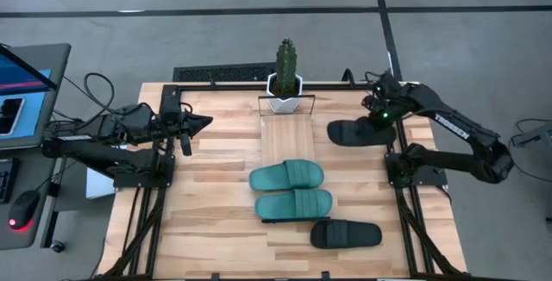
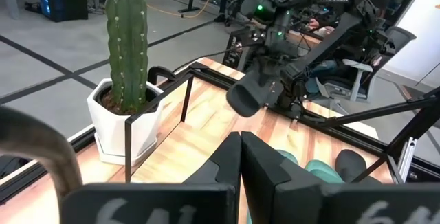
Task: Pick and place slides into the shelf
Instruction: Put the top black slipper on the shelf
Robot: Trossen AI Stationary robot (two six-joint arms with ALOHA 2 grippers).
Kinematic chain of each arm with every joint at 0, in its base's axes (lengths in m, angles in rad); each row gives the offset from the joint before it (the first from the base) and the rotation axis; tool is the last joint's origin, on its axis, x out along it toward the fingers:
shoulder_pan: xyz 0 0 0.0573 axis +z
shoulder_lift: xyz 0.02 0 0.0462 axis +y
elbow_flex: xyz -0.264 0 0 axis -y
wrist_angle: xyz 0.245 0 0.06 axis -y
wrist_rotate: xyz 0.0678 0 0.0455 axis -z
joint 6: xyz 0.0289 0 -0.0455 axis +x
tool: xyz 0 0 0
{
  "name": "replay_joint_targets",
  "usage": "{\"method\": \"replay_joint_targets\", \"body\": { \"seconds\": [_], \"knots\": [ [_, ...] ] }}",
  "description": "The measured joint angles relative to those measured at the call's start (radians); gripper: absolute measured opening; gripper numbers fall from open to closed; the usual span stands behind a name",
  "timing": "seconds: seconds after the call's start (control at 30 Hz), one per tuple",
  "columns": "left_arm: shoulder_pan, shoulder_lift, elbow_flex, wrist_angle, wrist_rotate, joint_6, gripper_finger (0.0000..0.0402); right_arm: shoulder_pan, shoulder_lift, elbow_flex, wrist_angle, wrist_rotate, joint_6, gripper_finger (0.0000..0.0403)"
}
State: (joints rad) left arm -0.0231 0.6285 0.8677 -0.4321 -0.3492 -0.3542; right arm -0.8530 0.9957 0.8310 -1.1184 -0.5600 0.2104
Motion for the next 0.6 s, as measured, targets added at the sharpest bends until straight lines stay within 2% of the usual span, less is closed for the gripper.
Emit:
{"method": "replay_joint_targets", "body": {
  "seconds": [0.2,0.37,0.6],
  "knots": [
    [0.0,0.0,0.0,0.002,0.0,-0.008,0.0,0.025,-0.037,0.002,0.12,-0.154,0.084,0.0001],
    [0.0,0.0,0.0,0.004,-0.004,-0.018,0.0,0.088,0.023,0.064,0.231,-0.176,0.139,0.0001],
    [0.0,0.0,0.0,0.004,-0.004,-0.027,0.0,0.184,0.191,0.221,0.264,-0.172,0.133,0.0]
  ]
}}
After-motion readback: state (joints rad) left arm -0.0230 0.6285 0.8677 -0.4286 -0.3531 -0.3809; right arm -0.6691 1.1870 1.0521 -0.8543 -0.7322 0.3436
